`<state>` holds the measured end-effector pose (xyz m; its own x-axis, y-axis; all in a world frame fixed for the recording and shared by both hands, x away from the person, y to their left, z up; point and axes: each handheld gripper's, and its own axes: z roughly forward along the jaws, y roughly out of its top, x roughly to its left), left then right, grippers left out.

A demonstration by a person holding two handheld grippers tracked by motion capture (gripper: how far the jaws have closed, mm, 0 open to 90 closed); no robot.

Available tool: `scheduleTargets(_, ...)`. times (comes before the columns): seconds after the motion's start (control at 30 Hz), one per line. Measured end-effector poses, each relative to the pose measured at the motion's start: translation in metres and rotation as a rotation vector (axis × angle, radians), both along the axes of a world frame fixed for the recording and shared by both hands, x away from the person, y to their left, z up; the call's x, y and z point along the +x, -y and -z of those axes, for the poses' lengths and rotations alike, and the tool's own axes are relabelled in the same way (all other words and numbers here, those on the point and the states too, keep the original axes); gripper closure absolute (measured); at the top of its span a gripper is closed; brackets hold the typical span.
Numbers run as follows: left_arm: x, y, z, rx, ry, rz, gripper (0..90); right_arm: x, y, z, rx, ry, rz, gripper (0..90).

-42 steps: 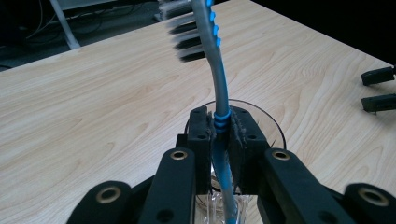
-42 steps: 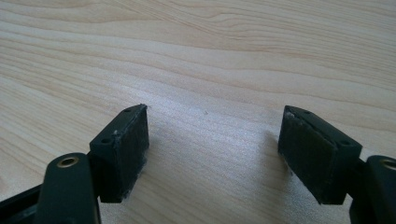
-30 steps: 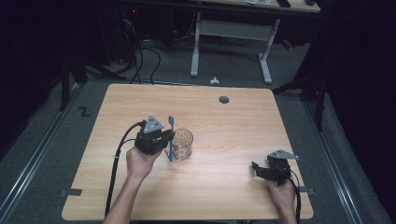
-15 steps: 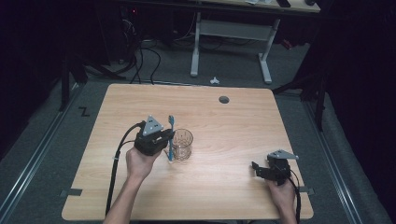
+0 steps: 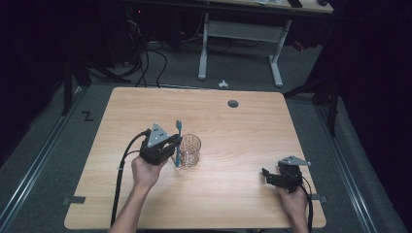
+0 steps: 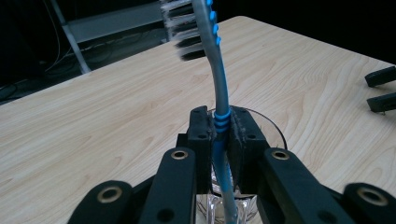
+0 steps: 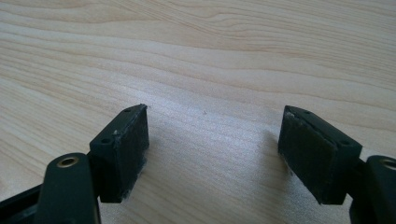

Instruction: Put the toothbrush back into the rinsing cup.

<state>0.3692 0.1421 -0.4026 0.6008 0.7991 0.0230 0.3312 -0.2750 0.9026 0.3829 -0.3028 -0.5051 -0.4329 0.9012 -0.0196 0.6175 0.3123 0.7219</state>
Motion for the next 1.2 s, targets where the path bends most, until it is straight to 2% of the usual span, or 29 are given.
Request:
scheduleTargets(0.43, -0.009, -0.009, 0.007, -0.006, 0.004, -0.011, 80.5, 0.000, 0.000, 0.000, 0.000, 0.000, 0.000, 24.7)
scheduleTargets(0.73, -0.010, -0.011, 0.012, -0.037, 0.041, -0.036, 80.8, 0.000, 0.000, 0.000, 0.000, 0.000, 0.000, 24.7)
scheduleTargets(0.97, -0.013, -0.012, 0.014, -0.032, 0.057, -0.039, 80.8, 0.000, 0.000, 0.000, 0.000, 0.000, 0.000, 24.7)
scheduleTargets(1.2, -0.013, -0.012, 0.019, -0.015, 0.037, -0.033, 80.6, 0.000, 0.000, 0.000, 0.000, 0.000, 0.000, 24.7)
